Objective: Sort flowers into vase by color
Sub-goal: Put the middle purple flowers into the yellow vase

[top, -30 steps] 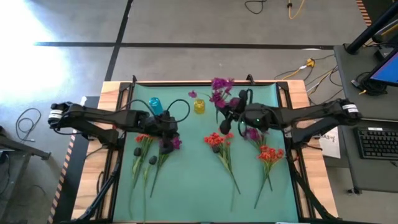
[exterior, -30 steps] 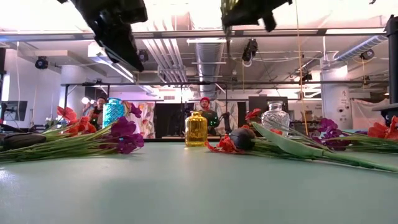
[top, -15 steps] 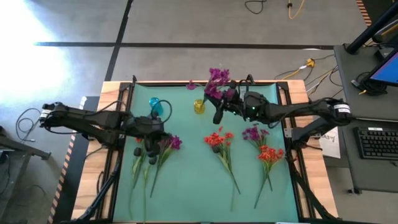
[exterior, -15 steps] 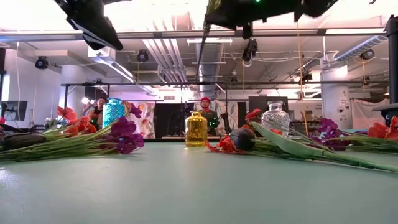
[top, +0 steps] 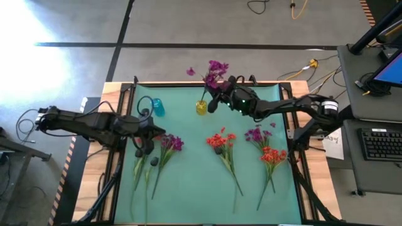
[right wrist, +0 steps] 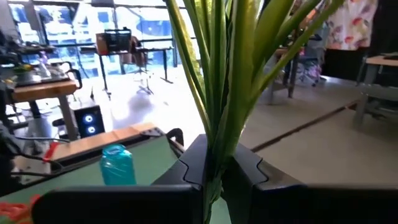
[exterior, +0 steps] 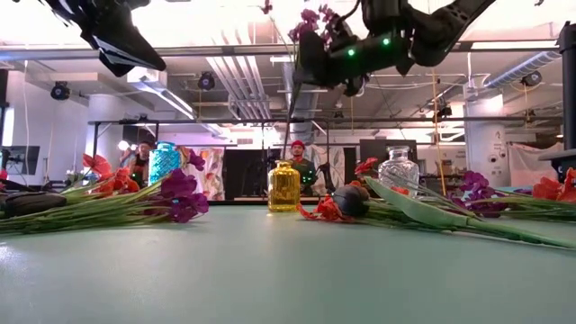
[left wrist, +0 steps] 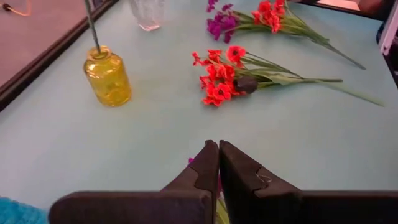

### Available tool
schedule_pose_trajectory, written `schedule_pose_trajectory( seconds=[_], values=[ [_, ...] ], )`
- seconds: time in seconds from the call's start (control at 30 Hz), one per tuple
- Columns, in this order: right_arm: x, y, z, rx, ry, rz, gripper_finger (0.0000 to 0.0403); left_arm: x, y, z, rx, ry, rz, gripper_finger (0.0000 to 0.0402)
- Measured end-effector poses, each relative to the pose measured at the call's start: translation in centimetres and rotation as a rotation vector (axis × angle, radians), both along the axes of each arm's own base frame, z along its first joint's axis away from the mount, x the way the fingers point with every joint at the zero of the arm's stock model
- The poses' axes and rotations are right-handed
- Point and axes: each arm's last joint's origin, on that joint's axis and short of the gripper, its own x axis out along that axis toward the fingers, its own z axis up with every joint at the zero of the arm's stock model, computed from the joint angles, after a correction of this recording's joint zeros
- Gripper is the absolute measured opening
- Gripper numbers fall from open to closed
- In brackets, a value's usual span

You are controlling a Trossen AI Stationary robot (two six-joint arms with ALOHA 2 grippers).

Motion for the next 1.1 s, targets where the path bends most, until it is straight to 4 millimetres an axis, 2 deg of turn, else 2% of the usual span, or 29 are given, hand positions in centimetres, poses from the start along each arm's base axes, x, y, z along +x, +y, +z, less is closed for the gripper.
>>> schedule_pose_trajectory(
  seconds=[0.53, 1.1],
  values=[
    [0.09, -0.46, -0.50, -0.032, 0.041, -0.012, 0.0027, -0.25, 0.26, 0.04, 0.041, -0.014, 0.066, 0.0000],
    [0.09, -0.46, -0.61, -0.014, 0.042, -0.012, 0.0027, 0.40, 0.18, -0.47, 0.050, 0.022, 0.068, 0.0000]
  ],
)
